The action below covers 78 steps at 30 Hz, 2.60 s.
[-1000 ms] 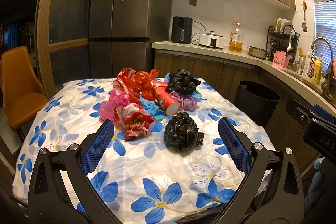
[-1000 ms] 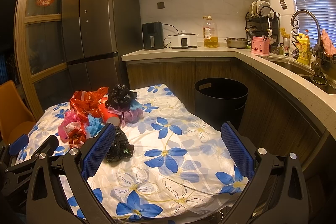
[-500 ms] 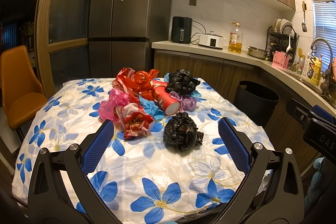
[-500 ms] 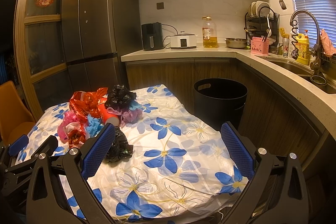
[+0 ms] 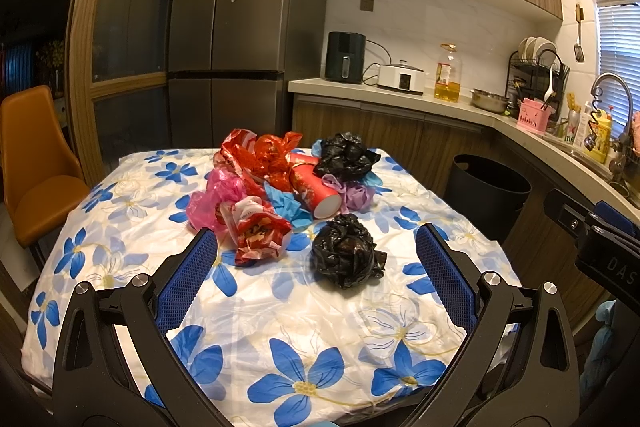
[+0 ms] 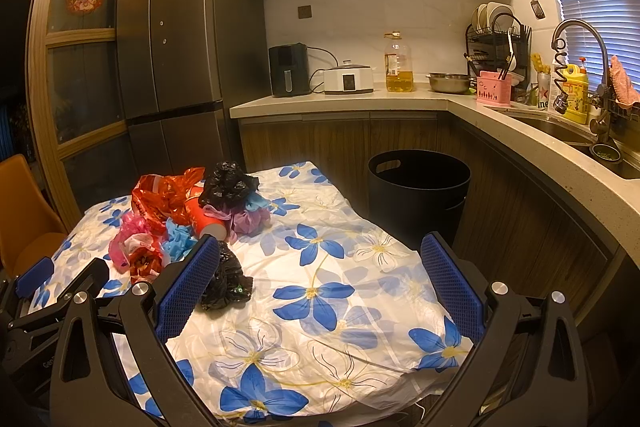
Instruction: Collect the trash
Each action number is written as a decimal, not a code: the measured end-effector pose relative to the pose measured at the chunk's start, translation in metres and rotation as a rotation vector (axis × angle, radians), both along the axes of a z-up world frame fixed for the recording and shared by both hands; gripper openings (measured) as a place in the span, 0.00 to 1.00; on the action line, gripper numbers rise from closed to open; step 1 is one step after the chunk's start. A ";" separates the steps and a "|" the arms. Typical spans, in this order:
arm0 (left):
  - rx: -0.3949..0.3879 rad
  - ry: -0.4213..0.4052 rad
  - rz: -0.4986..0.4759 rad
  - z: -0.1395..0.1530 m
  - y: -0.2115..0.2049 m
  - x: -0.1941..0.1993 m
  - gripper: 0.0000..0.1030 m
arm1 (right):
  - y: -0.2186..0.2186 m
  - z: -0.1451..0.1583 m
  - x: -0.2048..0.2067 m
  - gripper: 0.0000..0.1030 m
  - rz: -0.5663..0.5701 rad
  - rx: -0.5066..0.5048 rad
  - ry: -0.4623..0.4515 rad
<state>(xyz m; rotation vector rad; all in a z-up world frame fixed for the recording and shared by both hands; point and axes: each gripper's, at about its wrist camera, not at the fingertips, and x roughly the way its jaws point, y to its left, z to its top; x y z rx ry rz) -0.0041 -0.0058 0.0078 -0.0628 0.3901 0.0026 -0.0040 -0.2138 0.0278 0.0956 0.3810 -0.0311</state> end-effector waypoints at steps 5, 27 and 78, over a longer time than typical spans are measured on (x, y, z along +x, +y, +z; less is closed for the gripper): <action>0.001 0.000 -0.001 0.000 0.000 0.000 0.95 | 0.001 -0.001 0.000 0.95 0.001 0.001 -0.001; -0.006 -0.014 -0.007 -0.005 -0.001 -0.001 0.95 | 0.000 -0.003 0.002 0.95 0.007 0.003 -0.003; -0.161 0.188 0.135 -0.095 0.081 0.151 0.34 | 0.074 -0.129 0.138 0.09 0.411 0.094 0.123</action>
